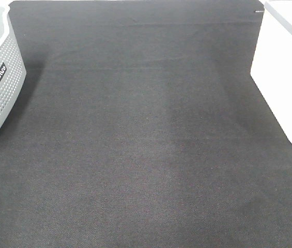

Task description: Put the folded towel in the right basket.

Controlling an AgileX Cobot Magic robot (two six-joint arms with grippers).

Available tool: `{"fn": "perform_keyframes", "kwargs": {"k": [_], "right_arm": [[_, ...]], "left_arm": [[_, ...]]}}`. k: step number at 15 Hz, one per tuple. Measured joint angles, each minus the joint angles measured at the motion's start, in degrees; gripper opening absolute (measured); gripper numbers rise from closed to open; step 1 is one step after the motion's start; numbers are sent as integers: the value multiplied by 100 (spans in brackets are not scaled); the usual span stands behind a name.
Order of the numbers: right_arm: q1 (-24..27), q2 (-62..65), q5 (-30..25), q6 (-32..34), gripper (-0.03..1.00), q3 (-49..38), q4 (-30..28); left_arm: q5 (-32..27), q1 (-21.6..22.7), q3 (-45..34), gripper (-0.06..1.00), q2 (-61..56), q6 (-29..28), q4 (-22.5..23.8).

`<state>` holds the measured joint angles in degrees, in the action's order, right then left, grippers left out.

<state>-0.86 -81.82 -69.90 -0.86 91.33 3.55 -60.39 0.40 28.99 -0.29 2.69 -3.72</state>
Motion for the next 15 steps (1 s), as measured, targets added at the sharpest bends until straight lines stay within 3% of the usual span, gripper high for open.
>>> {"fn": "perform_keyframes", "kwargs": {"k": [8, 11, 15], "right_arm": [[0, 4154, 46, 0, 70, -4440, -281], [0, 5879, 533, 0, 70, -5798, -584], [0, 7265, 848, 0, 70, -6199, -521]], "left_arm": [[0, 0, 0, 88, 0, 0, 0], [0, 0, 0, 88, 0, 0, 0], [0, 0, 0, 88, 0, 0, 0]]}}
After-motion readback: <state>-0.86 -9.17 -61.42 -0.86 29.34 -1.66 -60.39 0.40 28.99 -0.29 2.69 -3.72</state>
